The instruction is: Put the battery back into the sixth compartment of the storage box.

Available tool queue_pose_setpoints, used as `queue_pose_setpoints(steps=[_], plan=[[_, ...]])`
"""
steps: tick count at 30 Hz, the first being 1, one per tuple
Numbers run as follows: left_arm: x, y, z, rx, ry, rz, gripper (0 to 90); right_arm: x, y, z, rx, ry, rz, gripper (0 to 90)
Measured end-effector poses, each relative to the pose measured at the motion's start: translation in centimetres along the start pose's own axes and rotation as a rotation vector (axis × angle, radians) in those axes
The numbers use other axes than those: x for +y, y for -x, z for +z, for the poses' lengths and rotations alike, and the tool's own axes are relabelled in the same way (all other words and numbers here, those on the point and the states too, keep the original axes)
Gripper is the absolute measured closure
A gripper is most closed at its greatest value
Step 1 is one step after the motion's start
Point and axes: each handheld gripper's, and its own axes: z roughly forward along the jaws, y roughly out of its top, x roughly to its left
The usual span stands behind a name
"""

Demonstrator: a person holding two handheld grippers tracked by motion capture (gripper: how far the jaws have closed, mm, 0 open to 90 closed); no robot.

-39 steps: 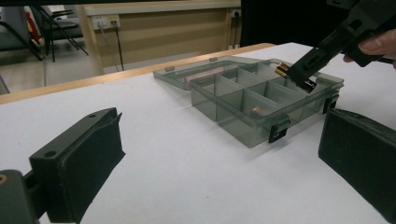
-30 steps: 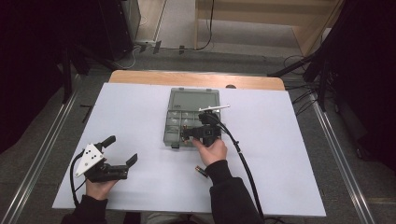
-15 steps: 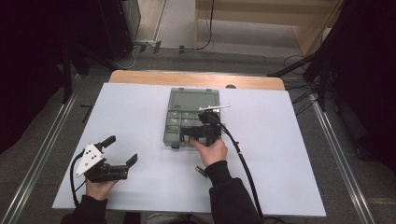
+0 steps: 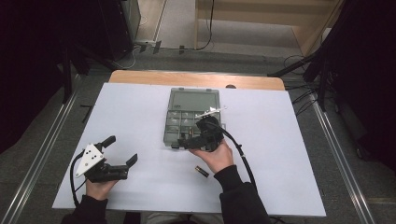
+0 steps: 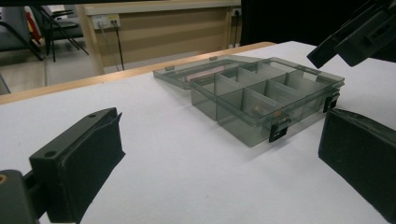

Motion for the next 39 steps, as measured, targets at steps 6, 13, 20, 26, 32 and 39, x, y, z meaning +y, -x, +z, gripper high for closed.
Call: queue_pose_setpoints(steps=[6,13,20,26,32,39], plan=[[0.0,0.0,0.0,-0.001,-0.001,0.001,0.0,-0.4,-0.6,-0.3,-0.008,-0.035,-0.069,0.0],[0.0,0.0,0.0,-0.001,0.000,0.002,0.0,-1.0,-1.6,-0.2,-0.091,-0.146,-0.150,0.0],[0.0,0.1,0.0,0.000,0.001,0.000,0.0,-1.5,-2.1,0.0,-0.127,-0.205,-0.205,0.0],[-0.1,0.1,0.0,0.000,0.001,0.001,0.0,-2.0,-2.5,0.3,-0.148,-0.255,-0.261,0.0],[-0.1,0.1,0.0,0.000,0.000,0.001,0.0,-2.8,-2.7,1.2,-0.176,-0.313,-0.288,0.0],[-0.1,0.0,0.0,0.000,0.001,0.000,0.0,-3.4,-2.9,1.2,-0.191,-0.355,-0.290,0.4]])
